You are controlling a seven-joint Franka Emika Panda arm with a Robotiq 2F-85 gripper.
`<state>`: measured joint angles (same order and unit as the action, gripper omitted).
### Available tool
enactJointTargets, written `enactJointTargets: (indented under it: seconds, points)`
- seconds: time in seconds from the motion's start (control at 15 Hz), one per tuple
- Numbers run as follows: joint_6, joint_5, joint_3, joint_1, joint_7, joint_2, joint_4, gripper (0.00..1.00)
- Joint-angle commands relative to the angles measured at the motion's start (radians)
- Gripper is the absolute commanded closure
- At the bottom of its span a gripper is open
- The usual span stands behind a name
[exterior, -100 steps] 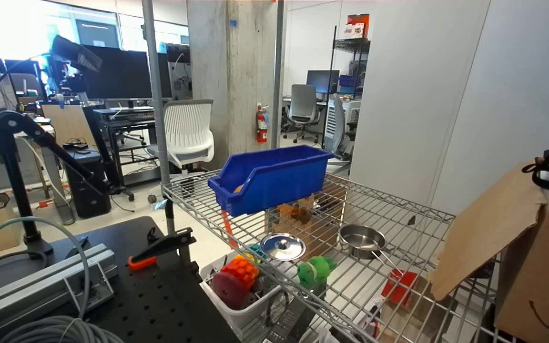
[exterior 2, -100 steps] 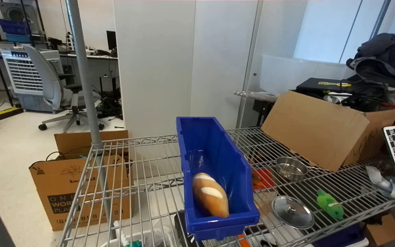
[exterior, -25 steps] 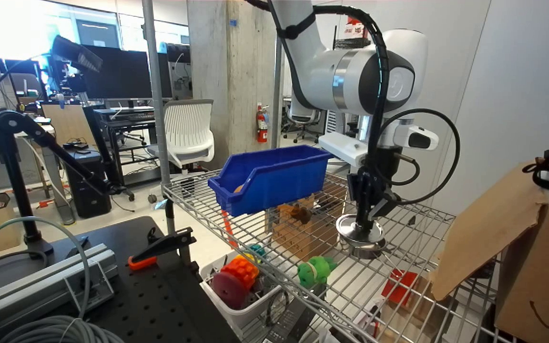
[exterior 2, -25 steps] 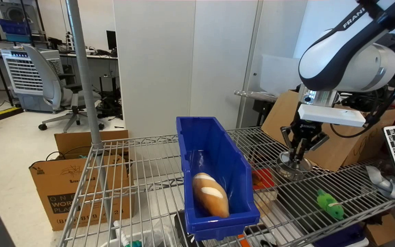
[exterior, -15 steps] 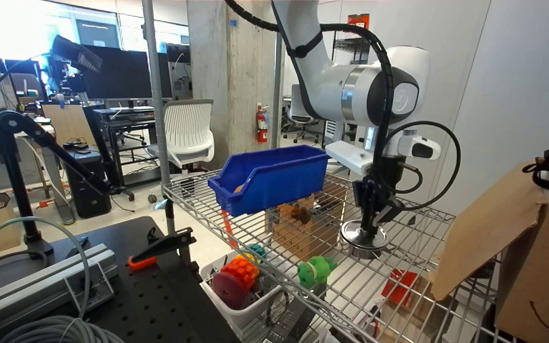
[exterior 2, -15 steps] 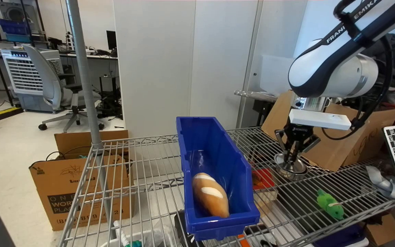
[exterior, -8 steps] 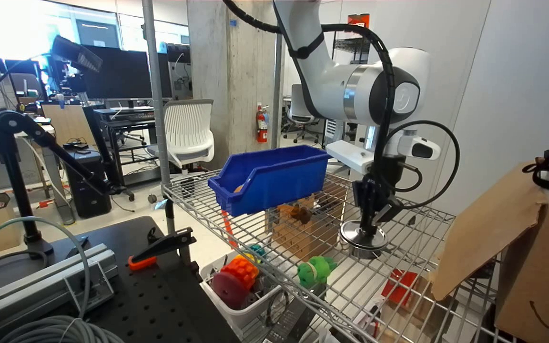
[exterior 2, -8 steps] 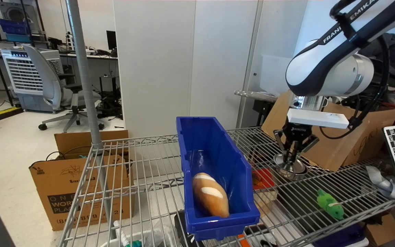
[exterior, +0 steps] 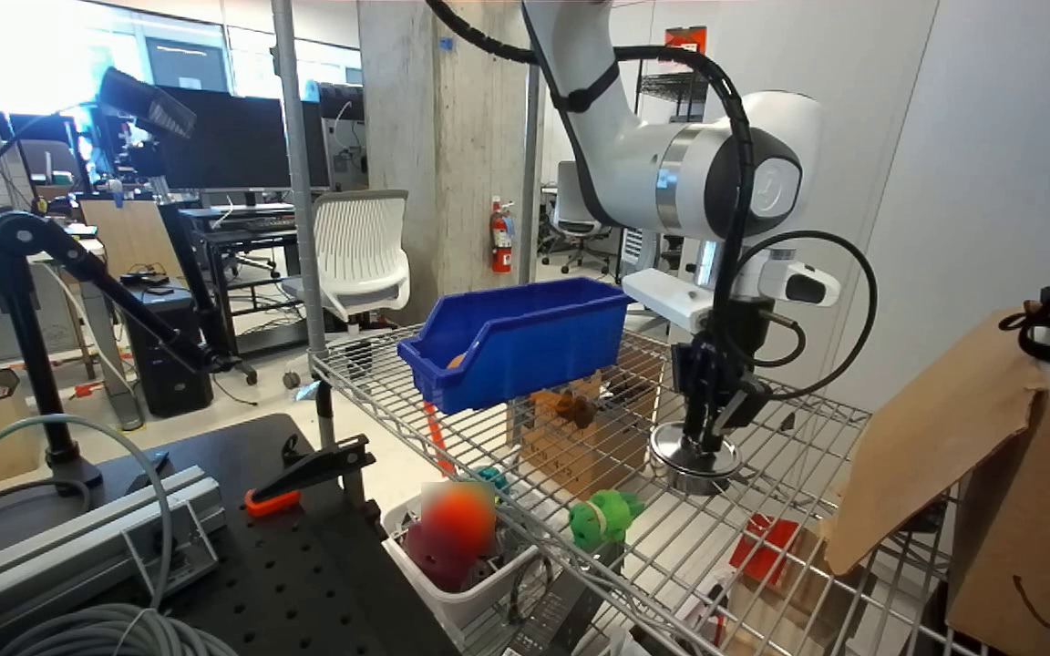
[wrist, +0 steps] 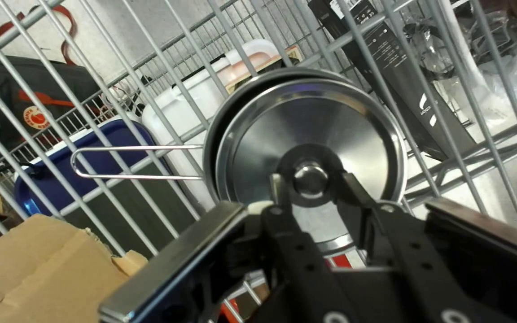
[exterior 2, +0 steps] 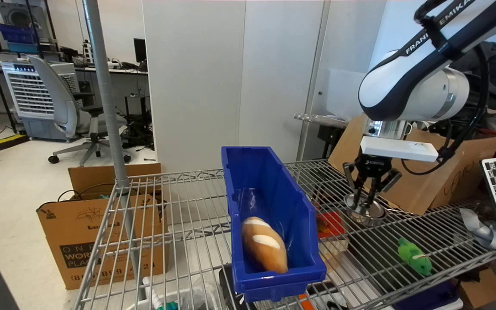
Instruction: Pick up the lid and close the pot
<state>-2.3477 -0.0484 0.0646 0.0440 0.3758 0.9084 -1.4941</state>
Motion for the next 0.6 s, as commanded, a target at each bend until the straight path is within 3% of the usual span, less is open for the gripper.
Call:
enactJointTargets:
  seconds: [0.0,0.33,0.4,0.47,0.53]
  points:
    - [0.016,-0.035,-0.014,-0.003,-0.01,-0.057,-0.048,0.33]
    - [-0.008,-0.067,-0.063,-0.015,-0.07,-0.21,-0.197,0.0]
    - [0.002,-0.036,-0.023,0.007,-0.026,-0.094,-0.076,0.0]
    - [0.002,-0.038,-0.027,0.009,-0.029,-0.117,-0.094,0.06]
    - [0.002,-0.038,-0.026,0.01,-0.028,-0.12,-0.096,0.0]
